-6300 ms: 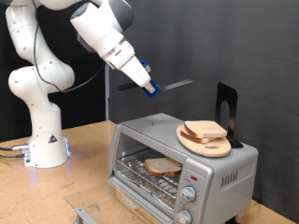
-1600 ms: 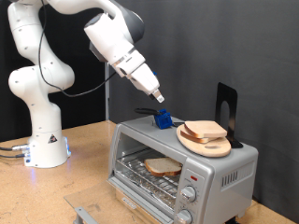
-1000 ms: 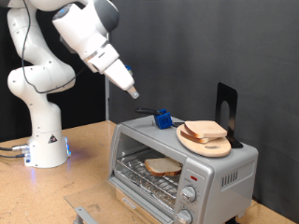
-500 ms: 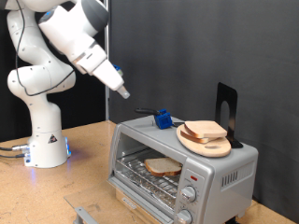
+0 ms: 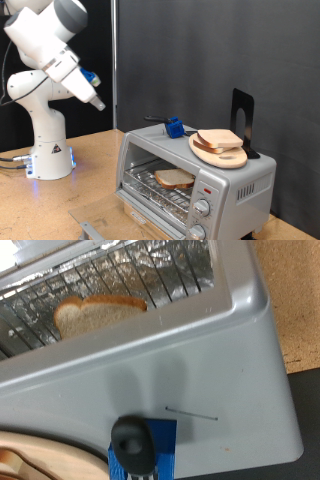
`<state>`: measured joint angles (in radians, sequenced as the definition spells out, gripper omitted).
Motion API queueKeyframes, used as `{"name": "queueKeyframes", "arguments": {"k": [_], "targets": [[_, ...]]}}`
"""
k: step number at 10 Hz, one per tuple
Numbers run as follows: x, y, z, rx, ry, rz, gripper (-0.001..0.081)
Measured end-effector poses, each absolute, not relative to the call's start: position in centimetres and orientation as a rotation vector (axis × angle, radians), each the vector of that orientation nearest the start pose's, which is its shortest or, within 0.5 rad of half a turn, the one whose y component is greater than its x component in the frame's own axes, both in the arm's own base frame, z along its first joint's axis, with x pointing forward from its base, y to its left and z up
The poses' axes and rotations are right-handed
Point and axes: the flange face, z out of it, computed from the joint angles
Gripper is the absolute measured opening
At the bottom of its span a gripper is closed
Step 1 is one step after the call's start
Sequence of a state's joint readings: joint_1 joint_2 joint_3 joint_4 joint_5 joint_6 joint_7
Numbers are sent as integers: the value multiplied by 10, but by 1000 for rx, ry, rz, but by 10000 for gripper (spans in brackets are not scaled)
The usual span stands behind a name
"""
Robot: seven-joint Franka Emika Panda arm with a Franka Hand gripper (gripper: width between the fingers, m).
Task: Make a piece of toast with the oven
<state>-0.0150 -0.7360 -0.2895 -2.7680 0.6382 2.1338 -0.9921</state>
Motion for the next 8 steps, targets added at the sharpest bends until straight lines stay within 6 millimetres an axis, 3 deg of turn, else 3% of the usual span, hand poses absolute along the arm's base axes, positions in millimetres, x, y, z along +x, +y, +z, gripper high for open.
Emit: {"name": "queueKeyframes", "arguments": {"k": [4,8], "targets": [[323,-78,425,-2424,-479,-648,795],[321,-107,387,-2480,-372,-645,795]]}}
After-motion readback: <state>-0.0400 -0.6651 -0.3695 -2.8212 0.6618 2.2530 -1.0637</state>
